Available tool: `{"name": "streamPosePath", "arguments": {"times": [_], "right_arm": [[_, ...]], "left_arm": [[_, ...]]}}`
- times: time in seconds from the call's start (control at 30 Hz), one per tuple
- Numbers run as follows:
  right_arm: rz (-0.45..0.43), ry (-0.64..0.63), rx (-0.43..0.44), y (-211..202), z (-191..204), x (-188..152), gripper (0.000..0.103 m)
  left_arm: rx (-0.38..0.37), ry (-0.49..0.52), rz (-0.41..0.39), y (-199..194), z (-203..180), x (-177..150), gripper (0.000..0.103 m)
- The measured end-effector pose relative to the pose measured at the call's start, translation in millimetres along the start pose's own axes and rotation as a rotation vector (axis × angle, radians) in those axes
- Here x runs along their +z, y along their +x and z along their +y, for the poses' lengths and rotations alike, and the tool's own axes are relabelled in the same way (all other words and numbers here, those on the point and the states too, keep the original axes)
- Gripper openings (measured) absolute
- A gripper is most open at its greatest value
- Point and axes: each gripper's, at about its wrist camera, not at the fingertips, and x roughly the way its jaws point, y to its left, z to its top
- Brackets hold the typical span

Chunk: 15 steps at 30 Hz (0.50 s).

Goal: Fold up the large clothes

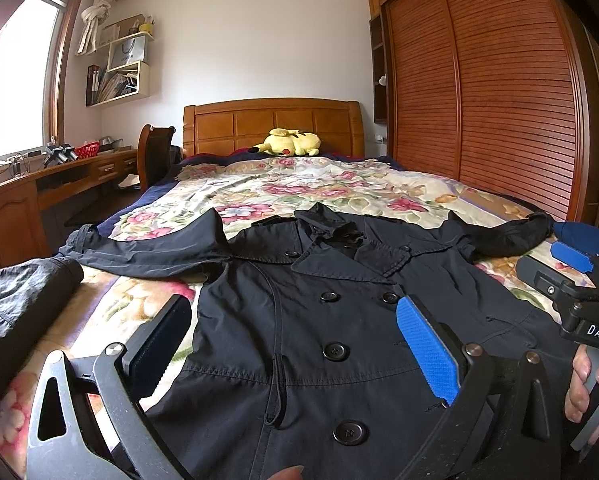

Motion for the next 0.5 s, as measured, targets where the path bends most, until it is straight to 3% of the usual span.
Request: {"name": "streamPosePath", "arguments": {"times": [0.5], "right_arm": [[-0.001, 0.0, -0.001, -0.4, 0.0, -0.3, 0.103]], "left_arm": [[0.001, 0.004, -0.002, -2.3, 0.9, 1.3, 0.103]]}}
